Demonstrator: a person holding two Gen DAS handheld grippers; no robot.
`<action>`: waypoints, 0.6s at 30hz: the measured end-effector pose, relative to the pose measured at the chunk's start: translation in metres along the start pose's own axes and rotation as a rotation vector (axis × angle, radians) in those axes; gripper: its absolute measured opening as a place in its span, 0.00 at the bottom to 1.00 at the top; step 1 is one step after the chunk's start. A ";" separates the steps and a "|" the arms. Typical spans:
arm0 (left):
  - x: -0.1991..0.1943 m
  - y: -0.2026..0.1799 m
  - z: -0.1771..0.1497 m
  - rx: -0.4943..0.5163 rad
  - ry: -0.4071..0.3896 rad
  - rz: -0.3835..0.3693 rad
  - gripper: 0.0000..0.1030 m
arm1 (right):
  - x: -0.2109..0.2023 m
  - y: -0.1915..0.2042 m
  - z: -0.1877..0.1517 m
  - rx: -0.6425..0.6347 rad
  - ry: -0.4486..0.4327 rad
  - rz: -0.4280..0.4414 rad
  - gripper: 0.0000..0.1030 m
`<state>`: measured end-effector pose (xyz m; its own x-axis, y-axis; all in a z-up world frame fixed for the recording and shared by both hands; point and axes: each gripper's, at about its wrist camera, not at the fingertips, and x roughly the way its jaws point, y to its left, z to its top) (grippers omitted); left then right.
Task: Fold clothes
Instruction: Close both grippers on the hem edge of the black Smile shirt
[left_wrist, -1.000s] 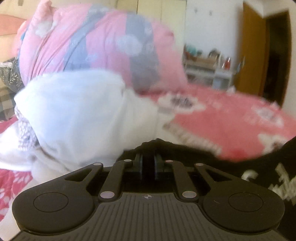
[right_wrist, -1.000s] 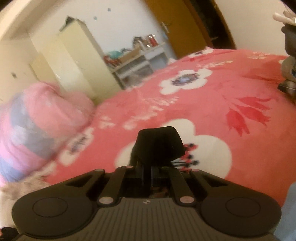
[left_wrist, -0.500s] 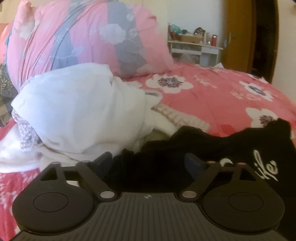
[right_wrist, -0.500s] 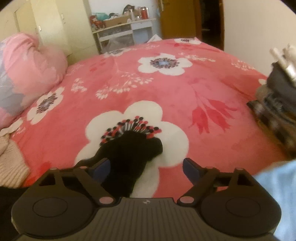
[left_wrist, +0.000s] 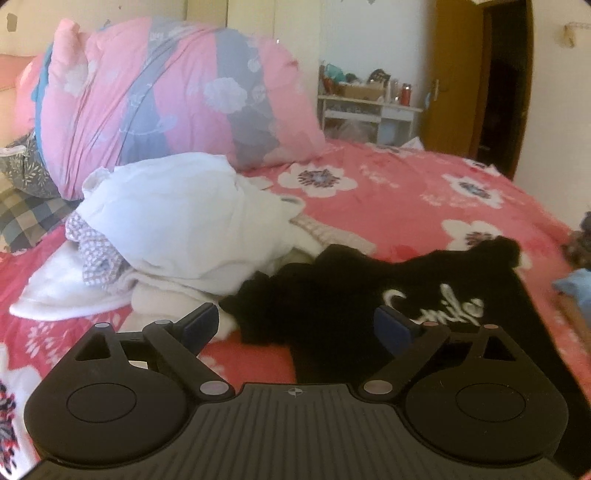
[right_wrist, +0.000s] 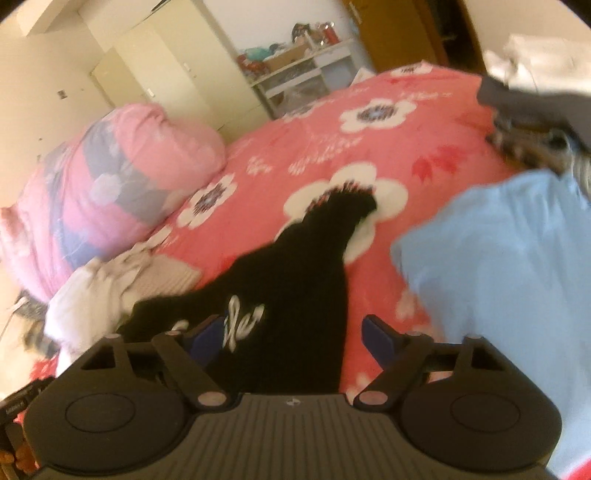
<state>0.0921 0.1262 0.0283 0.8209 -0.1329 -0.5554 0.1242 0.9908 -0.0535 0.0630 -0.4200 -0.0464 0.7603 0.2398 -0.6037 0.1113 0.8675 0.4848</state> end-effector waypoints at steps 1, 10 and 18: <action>-0.007 -0.002 -0.003 -0.003 0.015 -0.027 0.91 | -0.007 -0.003 -0.006 -0.009 0.006 0.010 0.73; -0.027 -0.027 -0.086 0.051 0.219 -0.126 0.86 | -0.035 -0.022 -0.081 -0.110 0.126 0.078 0.52; -0.018 -0.037 -0.159 -0.044 0.304 -0.178 0.53 | -0.025 -0.044 -0.135 -0.028 0.192 0.093 0.27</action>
<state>-0.0153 0.0961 -0.0917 0.5841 -0.2966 -0.7555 0.2205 0.9538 -0.2039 -0.0472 -0.4048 -0.1384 0.6299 0.3957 -0.6683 0.0263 0.8491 0.5276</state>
